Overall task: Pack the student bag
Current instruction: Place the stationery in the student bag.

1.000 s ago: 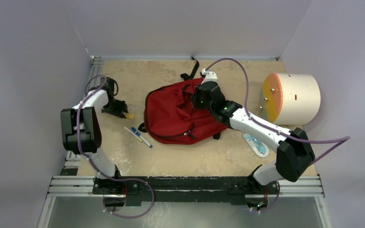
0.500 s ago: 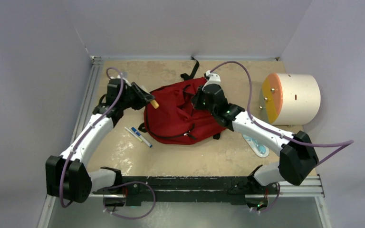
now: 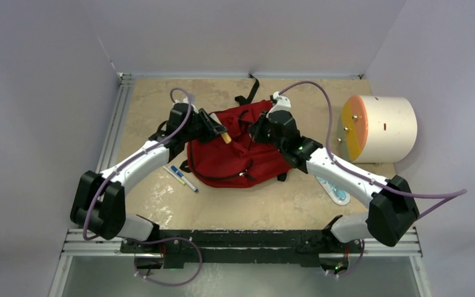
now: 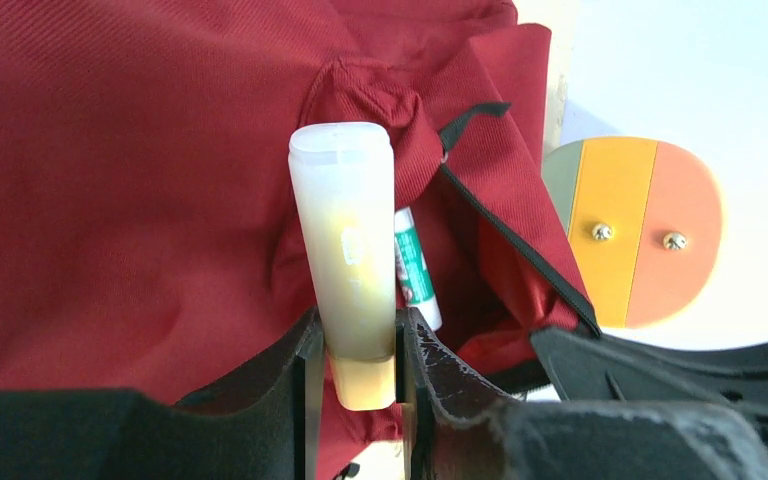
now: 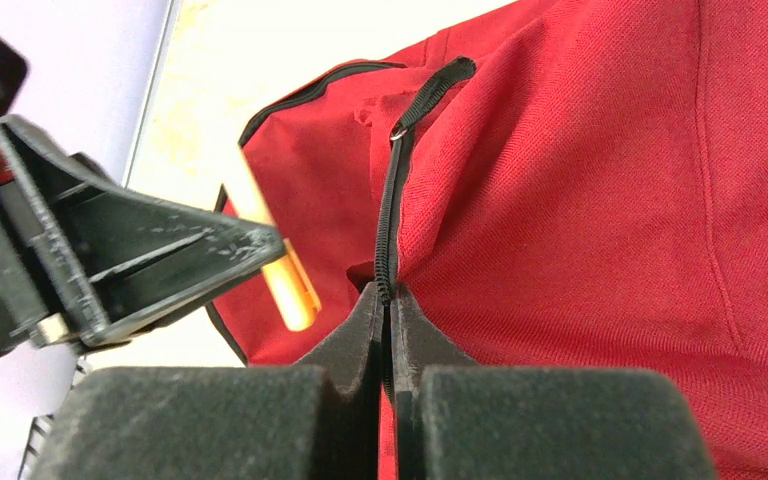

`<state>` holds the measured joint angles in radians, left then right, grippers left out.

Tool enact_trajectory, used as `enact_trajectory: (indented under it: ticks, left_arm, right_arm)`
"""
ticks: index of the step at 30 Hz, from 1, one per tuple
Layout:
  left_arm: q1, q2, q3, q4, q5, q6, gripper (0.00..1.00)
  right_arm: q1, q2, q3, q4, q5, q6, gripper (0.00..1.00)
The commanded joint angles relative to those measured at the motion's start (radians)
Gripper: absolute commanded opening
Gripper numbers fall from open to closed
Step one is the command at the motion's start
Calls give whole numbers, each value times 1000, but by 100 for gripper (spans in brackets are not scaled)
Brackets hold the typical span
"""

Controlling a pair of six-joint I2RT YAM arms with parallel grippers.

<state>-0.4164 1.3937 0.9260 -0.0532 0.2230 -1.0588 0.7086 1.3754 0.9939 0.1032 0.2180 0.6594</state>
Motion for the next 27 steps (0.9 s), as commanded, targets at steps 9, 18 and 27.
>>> enact_trajectory:
  ticks: [9,18,27]
  left_arm:
    - [-111,131,114,175,-28,-60,0]
    - [-202,201,131,216,-60,-91,0]
    - [-244,296,173,272,-3,-50,0]
  right_arm:
    - [4,-70,29,101,-35,57,0]
    - [4,-70,25,118,-52,77,0]
    - [5,-92,13,121,-36,75,0]
